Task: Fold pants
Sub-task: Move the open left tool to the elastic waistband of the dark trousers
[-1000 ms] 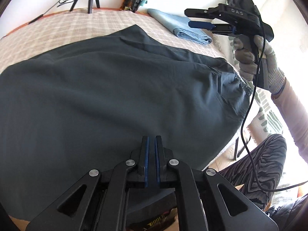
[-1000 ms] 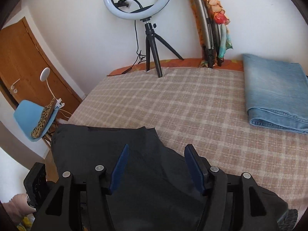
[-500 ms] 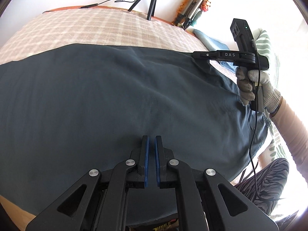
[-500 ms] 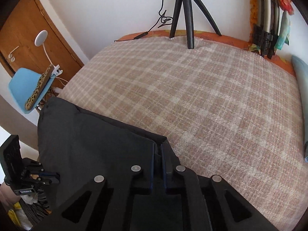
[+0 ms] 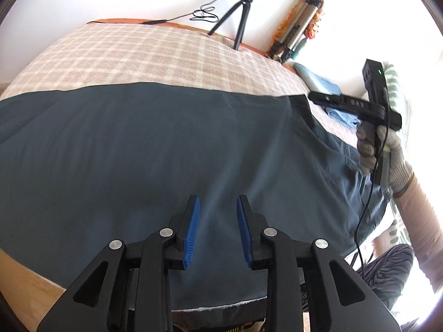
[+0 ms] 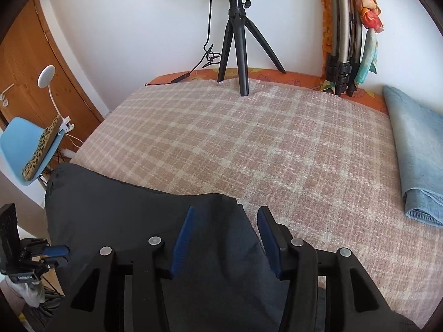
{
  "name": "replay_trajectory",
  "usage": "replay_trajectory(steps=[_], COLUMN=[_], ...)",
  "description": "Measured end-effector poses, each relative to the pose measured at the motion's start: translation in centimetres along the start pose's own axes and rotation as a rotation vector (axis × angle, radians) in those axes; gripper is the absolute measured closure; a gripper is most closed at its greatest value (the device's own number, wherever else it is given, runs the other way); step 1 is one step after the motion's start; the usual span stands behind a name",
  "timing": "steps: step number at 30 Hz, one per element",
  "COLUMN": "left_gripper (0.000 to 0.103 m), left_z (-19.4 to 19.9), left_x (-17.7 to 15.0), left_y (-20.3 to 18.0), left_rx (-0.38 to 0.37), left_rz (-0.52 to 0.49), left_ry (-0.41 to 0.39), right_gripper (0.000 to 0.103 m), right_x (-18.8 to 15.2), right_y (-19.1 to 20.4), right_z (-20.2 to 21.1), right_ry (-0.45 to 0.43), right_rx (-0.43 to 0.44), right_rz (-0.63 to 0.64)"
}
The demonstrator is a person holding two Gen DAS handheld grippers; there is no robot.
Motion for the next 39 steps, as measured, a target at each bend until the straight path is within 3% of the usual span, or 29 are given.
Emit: replay_trajectory(steps=[2,8,10,13,18,23,30,39], left_gripper=[0.054,0.054,0.049,0.047,0.047,0.047,0.044,0.044], left_z=[1.4,6.5,8.1,9.9,12.7,14.8,14.5,12.9], left_x=[0.7,2.1,2.4,1.8,0.4,-0.5,-1.9,-1.4], left_y=[1.8,8.2,10.8,15.4,22.8,27.9,32.3,34.5], left_rx=[0.021,0.085,0.11,0.179,0.229,0.357,0.341,0.389], left_rz=[0.064,0.261,0.327,0.432,0.611,0.662,0.759,0.755], left_ry=[-0.038,-0.162,-0.208,-0.263,-0.321,-0.327,-0.312,-0.28], right_gripper=[0.041,0.033,0.03,0.025,0.023,0.023,0.023,0.023], right_x=[-0.6,-2.9,-3.6,-4.4,-5.3,-5.8,-6.3,-7.1], right_y=[0.9,4.0,5.0,6.1,7.0,6.9,7.2,6.2], right_z=[1.7,5.6,6.6,7.5,7.8,7.3,7.0,5.6], right_ry=[-0.019,-0.057,-0.07,-0.093,-0.114,-0.106,-0.108,-0.064], right_rx=[0.013,0.029,0.037,0.023,0.026,0.011,0.035,0.024], right_rz=[-0.002,0.021,0.027,0.038,0.03,0.022,0.033,0.014])
Point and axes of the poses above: each gripper's, at about its wrist camera, not at the fingertips, and z roughly against the way its jaws point, y to its left, x to its top, the point moved 9 cm from there along -z, roughly the way its jaws point, and after that the axes turned 3 degrees about -z, right-handed, at the moved point
